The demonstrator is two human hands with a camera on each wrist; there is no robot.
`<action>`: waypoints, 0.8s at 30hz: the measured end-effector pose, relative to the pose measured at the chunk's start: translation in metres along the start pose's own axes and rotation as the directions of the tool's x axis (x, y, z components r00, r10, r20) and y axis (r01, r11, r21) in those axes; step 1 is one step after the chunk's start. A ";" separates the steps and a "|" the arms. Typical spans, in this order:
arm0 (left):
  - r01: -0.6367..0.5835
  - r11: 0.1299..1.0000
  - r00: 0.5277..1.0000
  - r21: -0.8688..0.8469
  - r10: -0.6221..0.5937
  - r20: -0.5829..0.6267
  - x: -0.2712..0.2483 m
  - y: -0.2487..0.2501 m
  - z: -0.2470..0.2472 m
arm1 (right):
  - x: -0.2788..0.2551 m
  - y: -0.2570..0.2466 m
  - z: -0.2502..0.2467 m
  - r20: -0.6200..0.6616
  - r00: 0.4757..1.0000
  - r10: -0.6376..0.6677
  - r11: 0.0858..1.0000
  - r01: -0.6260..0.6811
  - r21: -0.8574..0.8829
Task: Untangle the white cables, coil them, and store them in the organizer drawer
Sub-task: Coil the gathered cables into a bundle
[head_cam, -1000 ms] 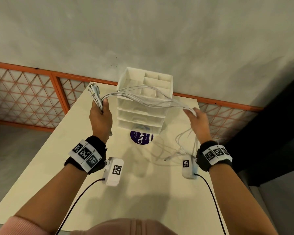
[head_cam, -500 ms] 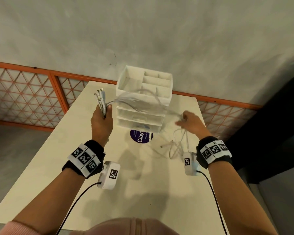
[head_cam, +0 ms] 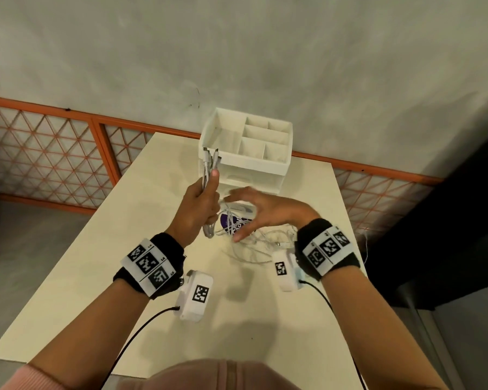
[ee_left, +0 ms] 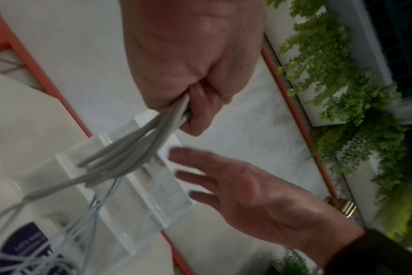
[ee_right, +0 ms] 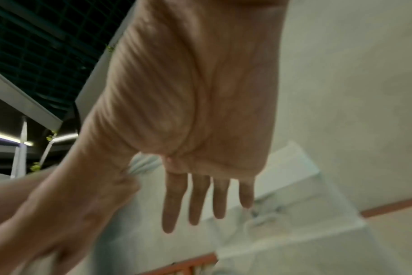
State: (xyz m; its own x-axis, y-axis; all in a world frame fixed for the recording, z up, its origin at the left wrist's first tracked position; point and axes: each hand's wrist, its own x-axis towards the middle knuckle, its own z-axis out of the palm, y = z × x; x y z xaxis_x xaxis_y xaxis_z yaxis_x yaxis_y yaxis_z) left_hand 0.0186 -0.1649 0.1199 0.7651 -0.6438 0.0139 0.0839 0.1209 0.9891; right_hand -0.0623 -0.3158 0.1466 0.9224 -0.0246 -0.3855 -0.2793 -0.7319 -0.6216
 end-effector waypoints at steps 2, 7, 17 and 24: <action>-0.001 0.999 1.000 -0.055 0.001 0.014 0.001 0.003 0.006 | 0.010 -0.013 0.016 0.053 0.994 -0.093 0.992 0.089 0.086; 0.012 0.956 0.994 -0.292 -0.044 -0.101 0.011 -0.002 -0.011 | 0.014 -0.013 0.022 0.084 0.978 -0.191 0.964 0.171 0.204; 0.439 0.648 0.859 0.623 -0.506 -0.078 -0.003 -0.022 -0.030 | 0.012 -0.021 0.010 -0.272 0.961 -0.054 0.977 0.107 0.183; 0.026 0.924 0.999 0.383 -0.032 0.009 -0.002 -0.027 -0.019 | 0.006 -0.023 -0.001 -0.280 0.960 -0.029 0.956 0.109 0.274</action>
State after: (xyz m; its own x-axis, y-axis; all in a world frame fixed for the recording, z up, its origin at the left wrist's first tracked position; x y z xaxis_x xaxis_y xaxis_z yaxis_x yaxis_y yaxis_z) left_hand 0.0270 -0.1527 0.0905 0.7560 -0.6543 -0.0166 -0.1468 -0.1942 0.9699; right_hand -0.0499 -0.2993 0.1592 0.9680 -0.1928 -0.1608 -0.2394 -0.5158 -0.8225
